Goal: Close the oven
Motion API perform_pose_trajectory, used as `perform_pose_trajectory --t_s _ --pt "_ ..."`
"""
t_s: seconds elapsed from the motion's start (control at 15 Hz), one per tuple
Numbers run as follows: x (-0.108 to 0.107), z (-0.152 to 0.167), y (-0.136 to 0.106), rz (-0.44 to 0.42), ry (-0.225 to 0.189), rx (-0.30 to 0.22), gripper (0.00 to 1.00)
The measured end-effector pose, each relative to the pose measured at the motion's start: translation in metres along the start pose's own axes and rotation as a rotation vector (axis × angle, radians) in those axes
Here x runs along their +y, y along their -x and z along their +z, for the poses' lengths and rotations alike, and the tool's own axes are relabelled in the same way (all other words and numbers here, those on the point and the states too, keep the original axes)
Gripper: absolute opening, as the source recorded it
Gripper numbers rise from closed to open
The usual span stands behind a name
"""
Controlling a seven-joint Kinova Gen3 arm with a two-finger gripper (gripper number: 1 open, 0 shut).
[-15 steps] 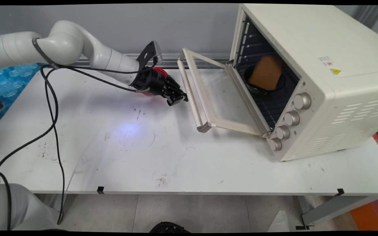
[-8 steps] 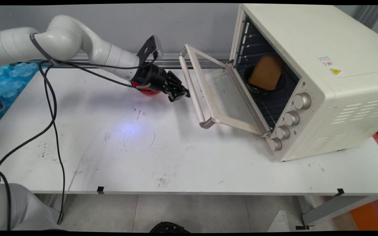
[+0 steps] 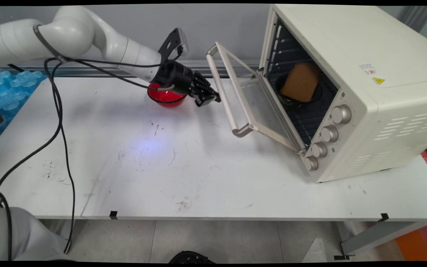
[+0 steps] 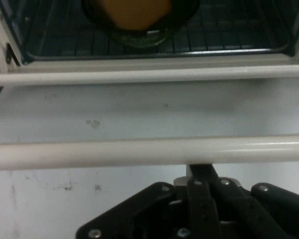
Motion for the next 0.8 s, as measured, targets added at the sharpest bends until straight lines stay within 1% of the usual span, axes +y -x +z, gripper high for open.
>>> perform_pose_trajectory --t_s 0.33,0.8 --pt "-0.006 0.005 -0.017 0.018 0.000 0.013 0.00" --pt "-0.019 0.012 -0.042 0.031 -0.014 0.028 0.00"
